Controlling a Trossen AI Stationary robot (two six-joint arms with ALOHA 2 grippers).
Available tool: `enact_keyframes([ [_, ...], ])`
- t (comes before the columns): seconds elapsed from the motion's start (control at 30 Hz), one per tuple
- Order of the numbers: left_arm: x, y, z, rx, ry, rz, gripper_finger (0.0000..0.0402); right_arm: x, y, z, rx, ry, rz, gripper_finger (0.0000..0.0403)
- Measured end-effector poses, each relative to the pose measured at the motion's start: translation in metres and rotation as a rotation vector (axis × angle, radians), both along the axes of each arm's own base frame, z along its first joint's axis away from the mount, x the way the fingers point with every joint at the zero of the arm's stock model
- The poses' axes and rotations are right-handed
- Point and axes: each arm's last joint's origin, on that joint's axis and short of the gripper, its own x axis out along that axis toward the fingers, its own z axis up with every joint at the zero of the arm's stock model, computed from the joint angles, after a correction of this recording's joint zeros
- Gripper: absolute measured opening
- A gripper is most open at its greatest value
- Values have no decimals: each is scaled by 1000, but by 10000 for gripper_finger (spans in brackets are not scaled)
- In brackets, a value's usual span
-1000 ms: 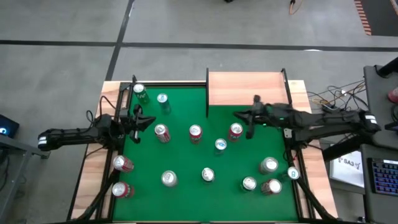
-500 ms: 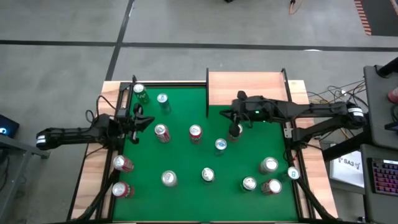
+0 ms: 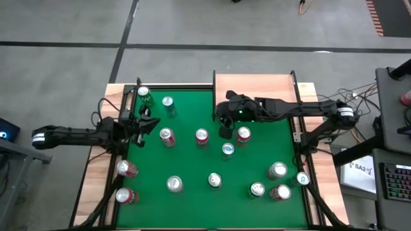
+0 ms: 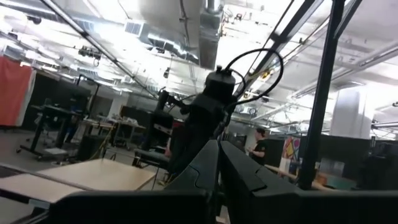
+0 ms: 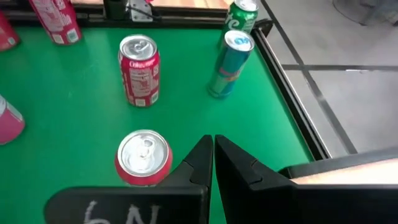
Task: Place canned beverage on shelf
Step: Put the top left red soda can on the shelf
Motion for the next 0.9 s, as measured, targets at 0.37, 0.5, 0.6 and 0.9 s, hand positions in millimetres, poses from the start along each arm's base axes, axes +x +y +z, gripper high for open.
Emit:
enact_keyframes([
  [0.37,38,4,37,172,372,-2,0,10,-1,-4,11,43,-5,9],
  [0.5,39,6,53,229,658,45,0,5,0,-8,51,94,-22,9],
  [0.6,35,8,62,248,782,107,0,2,0,-11,72,137,-35,9],
  [0.9,19,6,72,306,757,141,0,2,2,-12,137,118,-82,9],
])
